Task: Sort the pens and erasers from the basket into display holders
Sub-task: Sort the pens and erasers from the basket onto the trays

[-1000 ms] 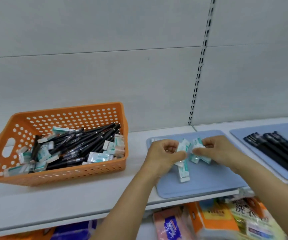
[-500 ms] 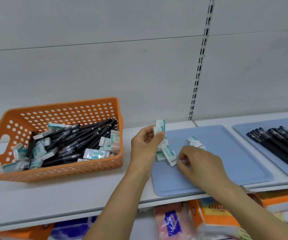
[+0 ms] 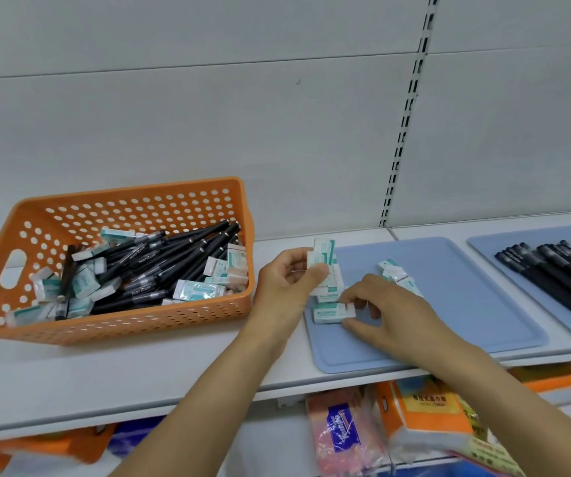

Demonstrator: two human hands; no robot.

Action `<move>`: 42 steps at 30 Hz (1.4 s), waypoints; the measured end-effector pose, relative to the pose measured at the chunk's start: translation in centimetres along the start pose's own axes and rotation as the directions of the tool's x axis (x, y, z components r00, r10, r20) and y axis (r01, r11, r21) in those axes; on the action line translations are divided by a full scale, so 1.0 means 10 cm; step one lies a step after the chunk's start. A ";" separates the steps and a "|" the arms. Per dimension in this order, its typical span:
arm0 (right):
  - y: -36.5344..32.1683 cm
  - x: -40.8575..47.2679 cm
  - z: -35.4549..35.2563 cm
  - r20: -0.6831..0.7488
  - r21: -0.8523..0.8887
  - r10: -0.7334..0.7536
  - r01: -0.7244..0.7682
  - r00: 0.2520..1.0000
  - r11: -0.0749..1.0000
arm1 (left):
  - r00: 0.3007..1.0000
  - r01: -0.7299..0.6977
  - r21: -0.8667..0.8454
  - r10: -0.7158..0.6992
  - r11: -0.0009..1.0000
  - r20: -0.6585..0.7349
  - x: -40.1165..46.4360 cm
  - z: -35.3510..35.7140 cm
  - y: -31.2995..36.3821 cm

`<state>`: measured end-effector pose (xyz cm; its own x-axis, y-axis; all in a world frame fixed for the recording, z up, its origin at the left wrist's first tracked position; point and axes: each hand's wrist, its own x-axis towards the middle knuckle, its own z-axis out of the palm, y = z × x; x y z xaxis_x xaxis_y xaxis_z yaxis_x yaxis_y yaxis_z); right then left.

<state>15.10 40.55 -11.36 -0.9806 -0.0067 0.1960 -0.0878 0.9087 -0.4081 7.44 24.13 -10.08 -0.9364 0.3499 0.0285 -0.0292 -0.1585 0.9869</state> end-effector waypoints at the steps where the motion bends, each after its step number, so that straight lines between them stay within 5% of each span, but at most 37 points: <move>1: 0.00 0.01 0.01 0.004 -0.021 0.022 -0.022 1.000 1.000 | 1.000 0.001 -0.015 -0.001 1.000 0.001 -0.02 0.01 0.00; 4: -0.04 0.07 0.00 -0.127 0.179 0.133 -0.109 0.983 0.978 | 1.000 0.010 -0.011 -0.010 1.000 -0.008 -0.07 0.04 -0.01; 6: -0.10 0.09 -0.08 -0.133 0.575 0.225 -0.110 0.965 0.811 | 0.999 0.013 0.065 -0.016 0.998 0.033 -0.12 0.04 -0.01; 8: -0.12 0.08 -0.13 -0.088 0.725 0.211 -0.082 0.973 0.684 | 0.992 0.001 0.177 -0.024 0.984 0.128 -0.17 0.03 -0.01; 12: -0.03 0.00 -0.11 -0.069 0.628 0.269 -0.168 0.961 0.760 | 0.984 -0.167 0.507 0.109 0.845 0.144 -0.29 0.04 -0.02; 15: 0.09 -0.08 -0.11 -0.009 0.536 0.342 -0.284 0.940 0.795 | 0.932 -0.358 0.789 0.234 0.500 0.275 -0.36 0.04 -0.07; 17: 0.12 -0.14 -0.16 0.053 0.337 0.287 -0.287 0.957 0.897 | 0.907 -0.420 0.832 0.208 0.362 0.367 -0.41 0.02 -0.12; 22: 0.15 -0.26 -0.31 0.137 0.053 0.193 -0.202 0.972 0.978 | 0.889 -0.452 0.783 0.145 0.427 0.434 -0.44 -0.15 -0.19; 25: 0.18 -0.30 -0.40 0.197 0.008 0.185 -0.190 0.963 0.982 | 0.913 -0.407 0.814 0.189 0.413 0.361 -0.36 -0.12 -0.19; 32: 0.00 -0.29 -0.34 0.268 0.197 0.108 -0.165 0.957 0.967 | 0.939 -0.344 0.781 0.215 0.522 0.269 -0.16 -0.13 -0.12; 35: 0.00 -0.24 -0.27 0.104 0.269 0.141 -0.164 0.985 0.949 | 0.900 -0.435 0.780 0.185 0.451 0.395 -0.13 -0.13 -0.15; 38: 0.18 -0.11 -0.32 -0.214 0.117 0.290 -0.270 0.933 0.956 | 0.886 -0.440 0.834 0.010 0.331 0.464 -0.07 -0.07 -0.22; 42: 0.30 0.06 -0.19 -0.115 -0.162 0.478 -0.491 0.871 0.856 | 0.934 -0.298 0.903 -0.102 0.310 0.344 0.17 0.08 -0.29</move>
<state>14.55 44.06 -10.81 -0.8755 0.4768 0.0780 0.4352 0.8484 -0.3013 6.21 25.96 -12.76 -0.7510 0.6601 -0.0196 0.5861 0.6799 0.4407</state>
